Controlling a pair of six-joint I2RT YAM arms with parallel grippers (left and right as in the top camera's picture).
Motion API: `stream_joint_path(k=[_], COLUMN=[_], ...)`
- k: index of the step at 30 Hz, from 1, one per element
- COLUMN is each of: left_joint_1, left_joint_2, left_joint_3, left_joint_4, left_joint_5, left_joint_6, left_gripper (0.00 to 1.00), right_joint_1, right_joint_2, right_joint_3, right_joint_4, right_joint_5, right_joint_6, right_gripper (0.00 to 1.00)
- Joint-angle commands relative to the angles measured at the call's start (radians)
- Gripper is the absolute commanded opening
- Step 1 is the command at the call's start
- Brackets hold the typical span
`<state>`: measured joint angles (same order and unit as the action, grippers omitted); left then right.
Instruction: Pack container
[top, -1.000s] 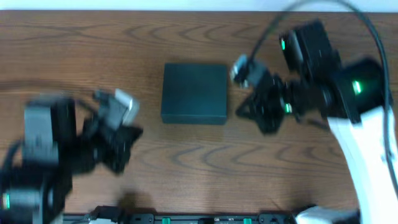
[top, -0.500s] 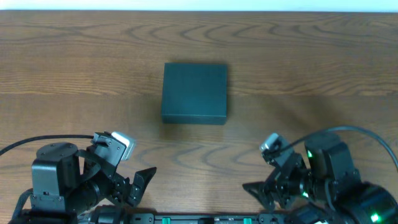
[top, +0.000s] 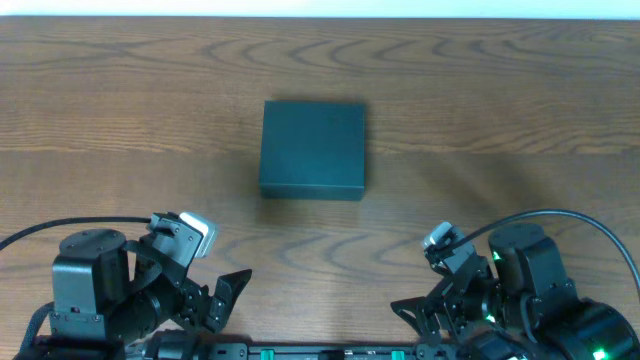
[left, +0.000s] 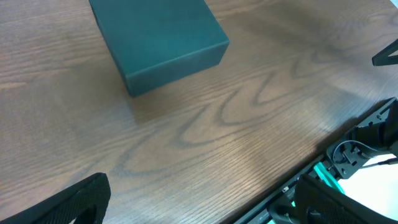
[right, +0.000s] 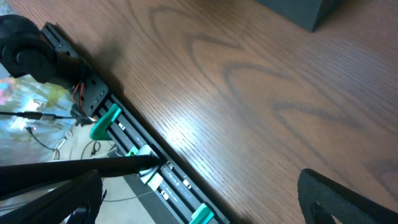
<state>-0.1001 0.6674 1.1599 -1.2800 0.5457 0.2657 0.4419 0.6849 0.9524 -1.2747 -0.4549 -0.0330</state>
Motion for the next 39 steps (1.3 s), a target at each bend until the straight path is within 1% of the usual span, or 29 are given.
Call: stream_joint_path(k=[1, 8, 10, 11, 13, 16, 19, 21, 24, 26, 30, 33, 39], left_joint_1=[-0.001, -0.002, -0.002, -0.002, 0.002, 0.013, 0.052, 0.099, 0.148, 0.177, 0.222, 0.235, 0.236], left_joint_2=[0.000, -0.008, -0.014, -0.017, -0.028, -0.058, -0.107, -0.164, -0.233, -0.287, -0.394, -0.460, -0.569], left_joint_3=[-0.004, -0.004, -0.004, -0.004, -0.005, -0.019, -0.080, -0.174, -0.291, -0.380, -0.544, -0.645, -0.809], left_joint_4=[-0.002, -0.002, -0.002, -0.004, -0.014, 0.026, 0.125, 0.232, 0.325, 0.390, 0.488, 0.541, 0.628], left_joint_5=[-0.004, -0.006, -0.084, -0.122, -0.131, -0.139, -0.189, -0.219, -0.249, -0.276, -0.372, -0.435, -0.450], left_joint_6=[0.000, 0.000, 0.037, 0.034, 0.022, 0.023, 0.019, -0.020, -0.080, -0.143, -0.338, -0.444, -0.474], left_gripper=[0.95, 0.96, 0.95, 0.95, 0.95, 0.95, 0.95, 0.95, 0.95, 0.95, 0.95, 0.95, 0.95], right_joint_1=[0.005, 0.005, 0.005, 0.005, 0.005, 0.005, 0.005, 0.005, 0.005, 0.005, 0.005, 0.005, 0.005], right_joint_2=[-0.006, -0.006, -0.006, -0.006, -0.006, -0.006, -0.006, -0.006, -0.006, -0.006, -0.006, -0.006, -0.006], right_joint_3=[-0.006, -0.006, -0.006, -0.006, -0.006, -0.006, -0.006, -0.006, -0.006, -0.006, -0.006, -0.006, -0.006], right_joint_4=[0.000, 0.000, 0.000, 0.000, 0.000, 0.000, 0.000, 0.000, 0.000, 0.000, 0.000, 0.000, 0.000], right_joint_5=[0.000, 0.000, 0.000, 0.000, 0.000, 0.000, 0.000, 0.000, 0.000, 0.000, 0.000, 0.000, 0.000], right_joint_6=[0.013, 0.013, 0.013, 0.013, 0.013, 0.013, 0.013, 0.013, 0.013, 0.013, 0.013, 0.013, 0.013], right_gripper=[0.99, 0.99, 0.99, 0.99, 0.99, 0.99, 0.99, 0.99, 0.99, 0.99, 0.99, 0.99, 0.99])
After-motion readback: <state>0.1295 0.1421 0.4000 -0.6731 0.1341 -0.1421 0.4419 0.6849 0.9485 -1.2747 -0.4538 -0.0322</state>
